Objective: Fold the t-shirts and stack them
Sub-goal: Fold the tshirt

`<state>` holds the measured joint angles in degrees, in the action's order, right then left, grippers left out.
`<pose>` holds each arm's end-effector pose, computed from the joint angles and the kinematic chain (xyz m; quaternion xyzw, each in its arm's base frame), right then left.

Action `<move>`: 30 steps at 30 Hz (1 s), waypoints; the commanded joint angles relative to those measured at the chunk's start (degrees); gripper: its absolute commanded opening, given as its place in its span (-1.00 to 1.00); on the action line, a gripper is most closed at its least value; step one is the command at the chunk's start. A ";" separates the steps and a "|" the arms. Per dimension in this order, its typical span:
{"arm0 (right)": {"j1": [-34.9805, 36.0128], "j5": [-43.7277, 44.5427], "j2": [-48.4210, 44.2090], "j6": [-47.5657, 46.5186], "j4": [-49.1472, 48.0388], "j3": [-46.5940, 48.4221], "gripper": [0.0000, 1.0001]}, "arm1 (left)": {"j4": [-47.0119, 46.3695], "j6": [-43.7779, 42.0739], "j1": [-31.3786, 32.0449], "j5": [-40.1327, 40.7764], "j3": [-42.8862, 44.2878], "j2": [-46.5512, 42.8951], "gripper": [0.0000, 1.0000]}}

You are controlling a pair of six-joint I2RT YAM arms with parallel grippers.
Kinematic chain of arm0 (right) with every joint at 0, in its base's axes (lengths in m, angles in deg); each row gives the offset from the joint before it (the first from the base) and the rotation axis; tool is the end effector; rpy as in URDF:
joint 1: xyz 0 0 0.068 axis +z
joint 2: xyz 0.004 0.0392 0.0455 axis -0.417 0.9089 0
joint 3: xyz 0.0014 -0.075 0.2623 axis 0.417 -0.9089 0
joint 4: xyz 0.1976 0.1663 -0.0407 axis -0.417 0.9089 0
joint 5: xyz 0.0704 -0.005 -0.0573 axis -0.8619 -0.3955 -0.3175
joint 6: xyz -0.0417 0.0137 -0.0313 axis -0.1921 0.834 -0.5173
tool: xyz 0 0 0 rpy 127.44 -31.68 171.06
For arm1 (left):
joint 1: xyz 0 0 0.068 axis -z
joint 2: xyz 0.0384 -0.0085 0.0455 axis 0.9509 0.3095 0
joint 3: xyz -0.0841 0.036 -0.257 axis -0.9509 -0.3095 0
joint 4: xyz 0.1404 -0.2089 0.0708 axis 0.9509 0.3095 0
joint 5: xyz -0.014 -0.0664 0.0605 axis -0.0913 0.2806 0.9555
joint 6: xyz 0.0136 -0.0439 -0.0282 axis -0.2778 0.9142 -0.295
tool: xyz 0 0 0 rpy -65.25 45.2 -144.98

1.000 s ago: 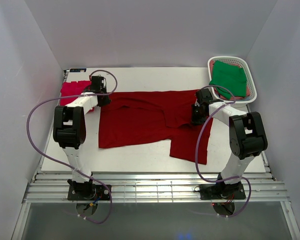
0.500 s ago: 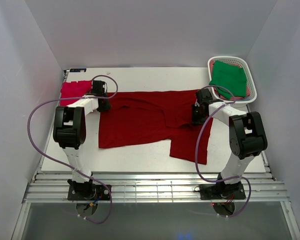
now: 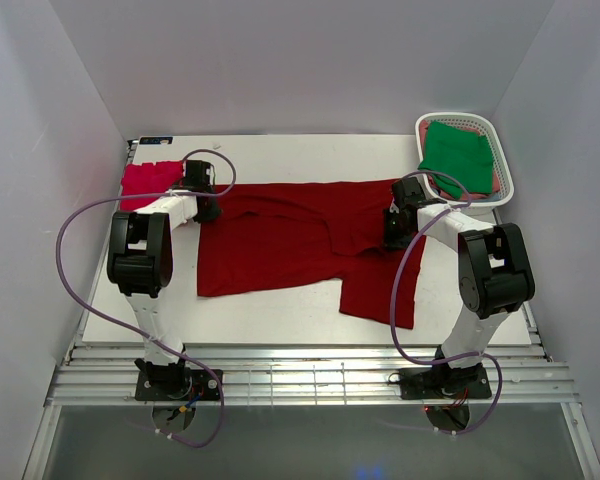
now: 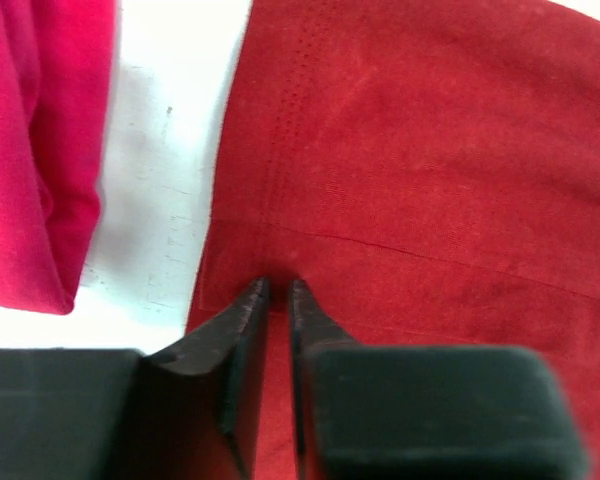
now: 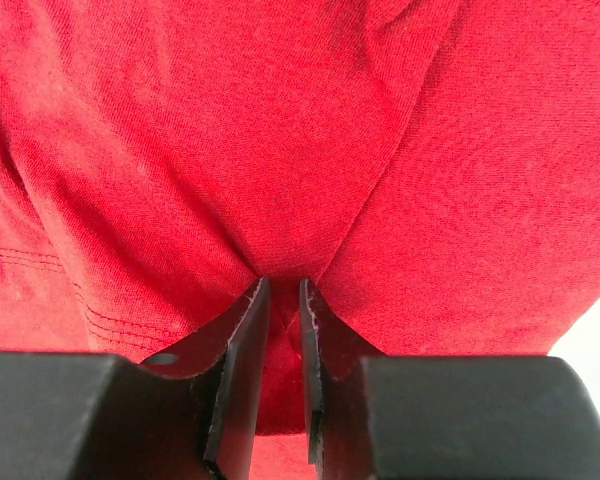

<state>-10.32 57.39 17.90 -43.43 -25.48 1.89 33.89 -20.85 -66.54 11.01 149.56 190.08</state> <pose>0.3407 0.0867 0.1678 0.0168 0.9702 0.0600 0.2343 0.4120 -0.0329 0.1607 -0.1580 0.9430 0.0153 0.2925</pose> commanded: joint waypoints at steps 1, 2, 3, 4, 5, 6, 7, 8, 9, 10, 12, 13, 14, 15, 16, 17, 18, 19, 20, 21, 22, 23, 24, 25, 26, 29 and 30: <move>0.00 0.69 0.48 0.14 1.21 1.13 -0.51 | 0.86 -0.34 -0.07 2.63 0.92 0.90 -0.53; 0.00 0.69 0.48 0.05 1.21 1.22 -0.51 | 0.95 -0.34 -0.07 3.16 0.83 0.98 -0.60; 0.00 0.78 0.48 0.05 1.38 1.39 -0.51 | 0.95 -0.42 -0.07 3.34 0.74 1.07 -0.63; 0.00 0.78 0.48 0.05 1.38 1.57 -0.51 | 1.03 -0.42 0.02 3.42 0.74 1.07 -0.65; -0.09 0.78 0.48 0.05 1.38 1.57 -0.51 | 1.12 -0.51 0.02 3.77 0.74 1.16 -0.71; 0.00 0.78 0.48 0.05 1.47 1.66 -0.51 | 1.12 -0.51 0.02 3.95 0.74 1.25 -0.76; 0.00 0.87 0.48 0.14 1.56 1.75 -0.51 | 1.30 -0.60 0.02 4.21 0.74 1.25 -0.80; 0.00 0.87 0.39 0.14 1.56 1.66 -0.51 | 1.39 -0.60 0.02 4.39 0.83 1.16 -0.84; -0.09 0.87 0.39 0.14 1.65 1.66 -0.51 | 1.47 -0.60 0.02 4.83 0.83 1.07 -0.91; 0.00 0.96 0.39 0.23 1.65 1.66 -0.51 | 1.48 -0.60 0.02 5.01 0.83 0.81 -0.94; 0.00 1.05 0.31 0.23 1.74 1.66 -0.51 | 1.48 -0.60 0.02 5.79 0.83 0.11 -1.00; 0.00 1.05 0.31 0.14 1.74 1.57 -0.51 | 1.56 -0.69 0.02 5.89 0.83 -0.07 -1.00; 0.00 1.13 0.22 0.14 1.74 1.48 -0.51 | 1.56 -0.69 0.02 5.97 0.91 -0.24 -1.00; 0.00 1.22 0.22 0.14 1.74 1.40 -0.51 | 1.65 -0.78 0.02 6.24 0.83 -0.33 -1.00; 0.00 1.22 0.22 0.14 1.74 1.22 -0.51 | 1.65 -0.78 0.02 6.67 0.74 -0.60 -1.00; 0.00 1.31 0.22 0.14 1.65 1.13 -0.51 | 1.74 -0.78 -0.07 7.03 0.65 -0.77 -1.00; -0.09 1.31 0.22 0.14 1.74 1.04 -0.51 | 1.83 -0.86 -0.24 7.29 0.56 -0.86 -1.00; 0.00 1.40 0.04 0.14 1.74 0.87 -0.51 | 1.83 -0.78 -0.33 7.64 0.39 -1.30 -1.00; -0.09 1.48 0.13 0.14 1.82 0.87 -0.51 | 1.83 -0.60 -0.42 7.64 0.04 -1.47 -1.00; -0.09 1.83 0.13 0.14 1.82 0.78 -0.51 | 1.91 -0.60 -0.60 7.82 -0.05 -1.74 -1.00; 0.00 1.92 0.22 0.31 1.82 0.61 -0.51 | 1.91 -0.69 -0.77 7.82 -0.23 -2.18 -1.00; 0.00 2.01 0.22 0.32 1.91 0.60 -0.52 | 1.91 -0.60 -0.86 7.82 -0.58 -2.35 -1.00; 0.00 2.19 0.39 0.32 2.00 0.60 -0.52 | 1.91 -0.51 -1.04 7.91 -0.75 -2.53 -1.00; -0.09 2.36 0.48 0.32 2.17 0.69 -0.52 | 1.91 -0.60 -1.12 8.08 -0.84 -2.79 -1.00; -0.09 3.15 0.48 0.58 2.44 0.87 -0.52 | 1.83 -0.60 -1.21 8.17 -0.93 -3.06 -1.00; -0.09 5.69 0.31 0.76 4.01 1.66 -0.53 | 1.91 -0.51 -1.83 7.82 -1.11 -3.23 -1.00; -0.09 6.40 0.31 0.58 4.63 1.92 -0.54 | 1.91 -0.51 -1.91 7.73 -0.93 -3.23 -1.00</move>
<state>-10.32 59.94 17.95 -43.28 -24.13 2.02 34.31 -20.96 -67.24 16.74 149.34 189.95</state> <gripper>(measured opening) 0.235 0.030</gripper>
